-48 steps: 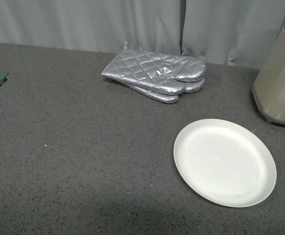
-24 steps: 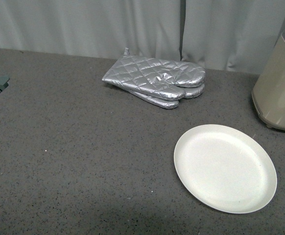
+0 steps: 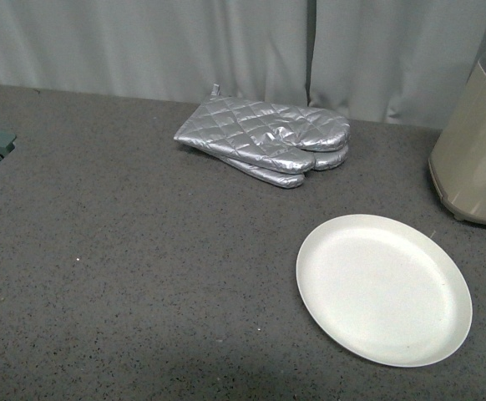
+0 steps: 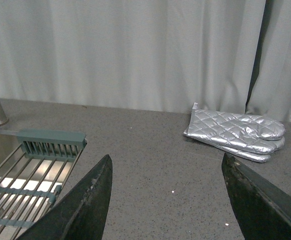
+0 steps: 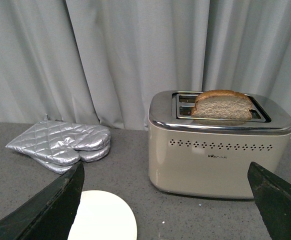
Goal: Put bread into toaster
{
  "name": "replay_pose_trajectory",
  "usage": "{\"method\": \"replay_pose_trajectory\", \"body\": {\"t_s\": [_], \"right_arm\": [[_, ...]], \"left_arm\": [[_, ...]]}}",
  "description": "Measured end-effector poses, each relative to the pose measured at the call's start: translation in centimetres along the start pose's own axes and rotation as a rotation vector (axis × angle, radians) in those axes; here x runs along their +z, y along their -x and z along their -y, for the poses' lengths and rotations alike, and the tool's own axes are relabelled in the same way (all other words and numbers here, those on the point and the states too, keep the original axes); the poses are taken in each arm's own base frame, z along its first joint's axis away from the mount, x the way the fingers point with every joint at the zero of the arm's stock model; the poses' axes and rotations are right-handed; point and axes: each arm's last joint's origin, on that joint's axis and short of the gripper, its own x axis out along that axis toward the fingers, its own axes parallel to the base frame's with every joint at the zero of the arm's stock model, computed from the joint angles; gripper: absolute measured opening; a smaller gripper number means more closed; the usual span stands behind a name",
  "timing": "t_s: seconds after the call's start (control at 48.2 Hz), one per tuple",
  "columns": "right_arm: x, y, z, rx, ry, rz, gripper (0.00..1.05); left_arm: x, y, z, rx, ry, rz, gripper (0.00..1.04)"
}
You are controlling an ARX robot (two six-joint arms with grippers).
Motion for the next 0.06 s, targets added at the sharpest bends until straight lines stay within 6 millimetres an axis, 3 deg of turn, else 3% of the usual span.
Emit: {"method": "replay_pose_trajectory", "body": {"t_s": [0.062], "right_arm": [[0.0, 0.0, 0.0, 0.0, 0.0, 0.0, 0.95]], "left_arm": [[0.0, 0.0, 0.0, 0.0, 0.0, 0.0, 0.65]]}}
